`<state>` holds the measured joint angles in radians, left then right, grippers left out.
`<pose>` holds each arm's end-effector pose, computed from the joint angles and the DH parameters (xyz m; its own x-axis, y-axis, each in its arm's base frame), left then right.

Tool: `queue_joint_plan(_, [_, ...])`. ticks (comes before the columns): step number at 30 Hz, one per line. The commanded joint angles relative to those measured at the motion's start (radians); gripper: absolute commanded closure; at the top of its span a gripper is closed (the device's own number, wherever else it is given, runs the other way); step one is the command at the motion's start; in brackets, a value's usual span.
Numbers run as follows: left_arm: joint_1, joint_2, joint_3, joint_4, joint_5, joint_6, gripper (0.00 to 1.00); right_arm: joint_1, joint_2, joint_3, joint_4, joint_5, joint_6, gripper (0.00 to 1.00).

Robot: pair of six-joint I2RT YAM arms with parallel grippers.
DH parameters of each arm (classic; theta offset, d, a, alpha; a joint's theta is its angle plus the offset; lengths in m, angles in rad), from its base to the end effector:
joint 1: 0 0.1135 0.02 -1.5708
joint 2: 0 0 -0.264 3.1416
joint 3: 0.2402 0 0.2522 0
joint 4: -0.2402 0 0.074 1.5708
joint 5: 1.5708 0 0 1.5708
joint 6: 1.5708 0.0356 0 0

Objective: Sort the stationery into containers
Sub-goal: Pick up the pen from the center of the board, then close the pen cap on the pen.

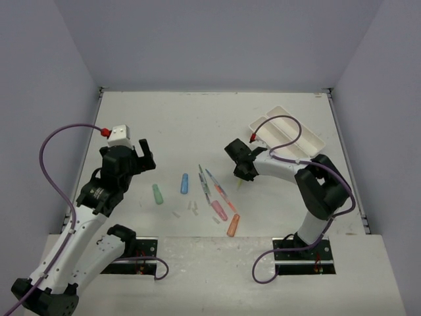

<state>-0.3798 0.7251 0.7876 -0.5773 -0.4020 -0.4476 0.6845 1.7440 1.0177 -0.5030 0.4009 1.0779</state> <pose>0.1501 -0.0449 0.3112 -0.4230 -0.2600 -0.8680 -0.1755 0.9633 -0.2030 0.2600 0.1942 0.1551 -0.7691 0.4193 -0.4824 0.4156 0.9015 0.1210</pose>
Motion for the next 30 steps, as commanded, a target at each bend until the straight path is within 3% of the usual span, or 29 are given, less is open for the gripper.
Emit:
queue_joint_plan(1, [0.008,0.017,0.047,-0.069,-0.122,-0.108,0.00,-0.007,-0.038,-0.030,-0.002,0.037,0.019,1.00])
queue_joint_plan(7, [0.007,0.077,0.076,-0.097,0.087,-0.236,0.00,0.001,-0.281,0.048,-0.049,0.080,-0.196,1.00])
queue_joint_plan(10, [-0.036,0.125,0.039,-0.107,0.107,-0.388,0.00,0.001,-0.397,0.081,-0.051,0.038,-0.345,1.00])
queue_joint_plan(13, [-0.239,0.134,0.002,-0.192,-0.091,-0.669,0.00,0.000,-0.500,0.108,-0.074,0.047,-0.443,1.00])
queue_joint_plan(14, [-0.378,0.135,-0.015,-0.239,-0.150,-0.780,0.00,-0.001,-0.541,0.116,-0.097,0.069,-0.457,1.00])
queue_joint_plan(16, [-0.534,0.166,-0.032,-0.295,-0.252,-1.009,0.00,-0.007,-0.588,0.115,-0.112,0.105,-0.483,1.00])
queue_joint_plan(19, [-0.701,0.343,-0.014,-0.356,-0.282,-1.165,0.00,-0.029,-0.657,0.083,-0.107,0.106,-0.491,1.00])
queue_joint_plan(22, [-0.736,0.494,0.050,-0.399,-0.243,-1.253,0.00,-0.062,-0.693,0.028,-0.088,0.094,-0.506,1.00])
queue_joint_plan(25, [-0.744,0.633,0.106,-0.541,-0.201,-1.352,0.10,-0.095,-0.729,-0.034,-0.064,0.085,-0.517,1.00])
queue_joint_plan(30, [-0.745,0.658,0.094,-0.607,-0.155,-1.417,0.28,-0.106,-0.768,-0.081,-0.012,0.059,-0.523,1.00])
